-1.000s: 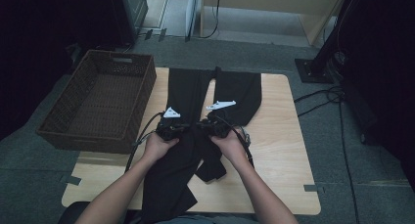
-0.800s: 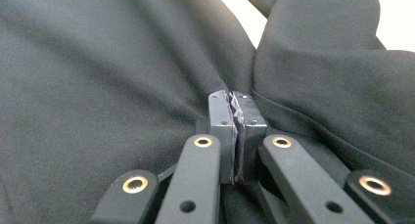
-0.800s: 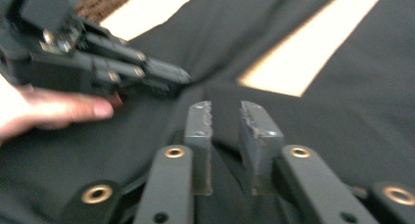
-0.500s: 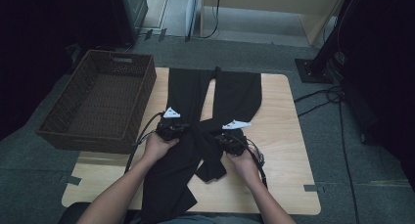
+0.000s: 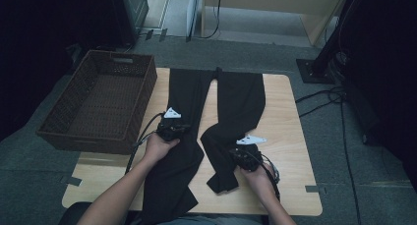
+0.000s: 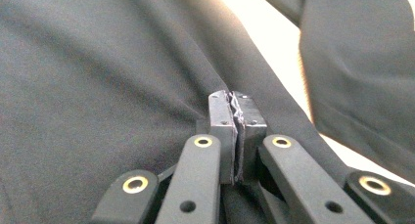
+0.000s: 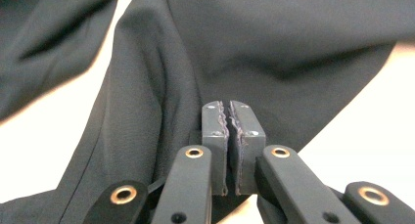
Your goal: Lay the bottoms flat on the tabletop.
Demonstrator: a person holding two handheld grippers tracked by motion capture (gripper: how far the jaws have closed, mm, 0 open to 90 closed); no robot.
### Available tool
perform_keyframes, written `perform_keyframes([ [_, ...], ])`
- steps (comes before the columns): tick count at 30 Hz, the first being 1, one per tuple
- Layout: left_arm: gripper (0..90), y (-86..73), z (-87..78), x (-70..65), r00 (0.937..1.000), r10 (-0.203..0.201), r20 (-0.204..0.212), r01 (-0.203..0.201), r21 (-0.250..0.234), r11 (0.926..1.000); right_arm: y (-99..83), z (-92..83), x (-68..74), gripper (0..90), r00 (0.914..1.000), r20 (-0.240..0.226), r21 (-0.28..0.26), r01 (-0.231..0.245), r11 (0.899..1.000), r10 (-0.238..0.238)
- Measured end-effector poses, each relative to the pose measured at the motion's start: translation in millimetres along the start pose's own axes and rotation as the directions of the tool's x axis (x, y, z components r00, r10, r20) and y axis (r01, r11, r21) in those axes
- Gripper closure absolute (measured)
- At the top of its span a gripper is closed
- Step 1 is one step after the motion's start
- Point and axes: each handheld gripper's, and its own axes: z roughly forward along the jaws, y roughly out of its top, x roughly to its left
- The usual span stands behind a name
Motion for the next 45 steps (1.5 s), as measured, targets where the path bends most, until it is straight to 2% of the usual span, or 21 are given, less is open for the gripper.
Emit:
perform_keyframes([
  [3,88.5,0.1,-0.1,0.3,0.9999,-0.012,0.003,0.012,0.001,0.9999,-10.5,-12.9,-0.6,85.1,0.9995,-0.021,0.038,-0.021,0.999,0.022],
  [5,88.6,0.1,-0.2,0.3,0.9999,-0.013,0.003,0.013,0.002,0.9999,-13.5,-20.3,1.7,83.8,0.9973,-0.062,0.095,-0.033,0.995,0.039],
  [6,88.6,0.0,-0.3,0.2,0.9999,-0.015,0.003,0.015,0.002,0.9999,-12.9,-22.4,1.8,81.7,0.9962,-0.080,0.114,-0.026,0.993,0.035],
  [7,88.7,-0.1,-0.3,0.1,0.9999,-0.016,0.003,0.016,0.000,0.9999,-11.5,-24.7,2.2,78.2,0.9957,-0.084,0.111,-0.028,0.993,0.037],
  [9,88.9,-0.2,-0.3,-0.2,0.9999,-0.016,0.003,0.016,-0.001,0.9999,-3.3,-30.1,1.6,70.5,0.9959,-0.090,0.005,-0.008,1.000,0.008],
  [12,89.1,-0.3,-0.8,-0.1,0.9999,-0.011,0.008,0.011,0.002,0.9999,14.5,-27.0,-3.5,64.6,0.9977,-0.067,-0.092,0.003,0.996,-0.009],
  [14,89.2,-0.5,-1.1,0.2,0.9996,-0.023,0.015,0.023,0.000,0.9997,31.0,-13.0,-12.4,58.1,0.9990,-0.042,-0.163,0.010,0.987,-0.017],
  [16,89.3,-0.9,-2.5,-0.2,0.9992,-0.030,0.026,0.030,-0.001,0.9995,42.7,1.1,-19.9,49.1,0.9999,-0.013,-0.200,0.008,0.980,-0.011],
  [18,89.5,-1.2,-4.7,-1.4,0.9984,-0.038,0.042,0.038,-0.007,0.9992,56.5,17.5,-27.6,44.3,0.9997,0.006,-0.223,-0.021,0.974,0.023],
  [20,89.5,-1.2,-8.1,-4.1,0.9982,-0.031,0.051,0.031,-0.011,0.9994,71.1,32.9,-32.6,40.2,0.9992,0.016,-0.246,-0.032,0.969,0.037],
  [24,89.5,-1.6,-16.0,-10.0,0.9976,-0.014,0.068,0.015,-0.014,0.9998,99.6,60.4,-40.8,38.1,0.9972,0.069,-0.228,-0.013,0.974,0.029],
  [26,89.5,-3.9,-20.3,-13.0,0.9969,-0.018,0.076,0.019,-0.020,0.9996,110.3,74.4,-43.6,37.4,0.9959,0.077,-0.207,-0.030,0.978,0.047],
  [29,89.5,-8.7,-24.4,-15.6,0.9966,-0.020,0.080,0.022,-0.021,0.9995,119.8,95.4,-43.4,36.9,0.9925,0.118,-0.166,-0.010,0.986,0.030],
  [32,89.5,-14.8,-28.4,-17.7,0.9963,-0.015,0.085,0.017,-0.016,0.9997,121.5,112.3,-45.8,39.8,0.9893,0.136,-0.134,-0.035,0.990,0.054],
  [34,89.5,-18.5,-31.6,-20.4,0.9962,-0.008,0.087,0.009,-0.015,0.9999,121.7,116.2,-45.9,42.9,0.9852,0.164,-0.152,-0.023,0.988,0.048],
  [37,89.5,-23.4,-36.0,-25.5,0.9958,-0.004,0.092,0.005,-0.016,0.9999,122.0,117.8,-45.4,46.5,0.9826,0.182,-0.157,-0.008,0.988,0.037],
  [39,89.5,-28.3,-38.8,-29.1,0.9960,-0.001,0.089,0.002,-0.008,1.0000,121.7,117.3,-45.3,55.0,0.9816,0.184,-0.162,-0.022,0.986,0.052],
  [40,89.4,-29.9,-39.6,-30.0,0.9961,-0.001,0.088,0.002,-0.003,1.0000,120.6,116.1,-46.9,66.7,0.9809,0.188,-0.170,-0.019,0.985,0.051],
  [43,89.3,-34.9,-40.9,-29.3,0.9972,-0.007,0.074,0.007,-0.001,1.0000,116.8,111.3,-49.3,87.8,0.9825,0.177,-0.167,-0.027,0.986,0.057],
  [45,88.6,-35.4,-41.2,-26.0,0.9973,-0.021,0.071,0.021,0.001,0.9998,112.0,104.9,-49.4,88.6,0.9906,0.116,-0.150,-0.056,0.987,0.073],
])
